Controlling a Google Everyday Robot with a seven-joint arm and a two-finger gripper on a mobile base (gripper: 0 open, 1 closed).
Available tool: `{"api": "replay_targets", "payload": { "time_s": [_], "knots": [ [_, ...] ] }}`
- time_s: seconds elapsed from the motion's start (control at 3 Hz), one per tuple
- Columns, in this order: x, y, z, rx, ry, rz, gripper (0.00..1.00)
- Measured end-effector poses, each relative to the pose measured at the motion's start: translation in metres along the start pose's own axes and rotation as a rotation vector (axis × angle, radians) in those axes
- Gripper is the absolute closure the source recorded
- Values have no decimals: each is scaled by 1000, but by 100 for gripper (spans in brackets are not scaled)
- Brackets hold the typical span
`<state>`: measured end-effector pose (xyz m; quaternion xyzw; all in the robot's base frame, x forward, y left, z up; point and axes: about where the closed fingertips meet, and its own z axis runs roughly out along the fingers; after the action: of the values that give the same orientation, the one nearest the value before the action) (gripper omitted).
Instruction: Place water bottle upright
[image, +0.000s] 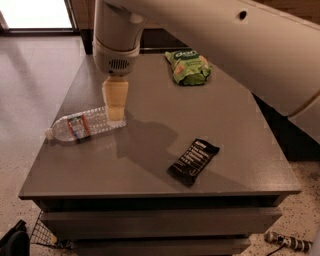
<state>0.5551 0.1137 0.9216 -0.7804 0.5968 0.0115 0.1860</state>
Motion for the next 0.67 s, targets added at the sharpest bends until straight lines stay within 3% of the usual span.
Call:
{"api": "replay_targets", "payload": {
  "time_s": [0.33, 0.67],
  "knots": [
    [-15, -3, 24, -37, -13, -48, 0],
    [-26, 1, 46, -64, 22, -62, 0]
  ]
}}
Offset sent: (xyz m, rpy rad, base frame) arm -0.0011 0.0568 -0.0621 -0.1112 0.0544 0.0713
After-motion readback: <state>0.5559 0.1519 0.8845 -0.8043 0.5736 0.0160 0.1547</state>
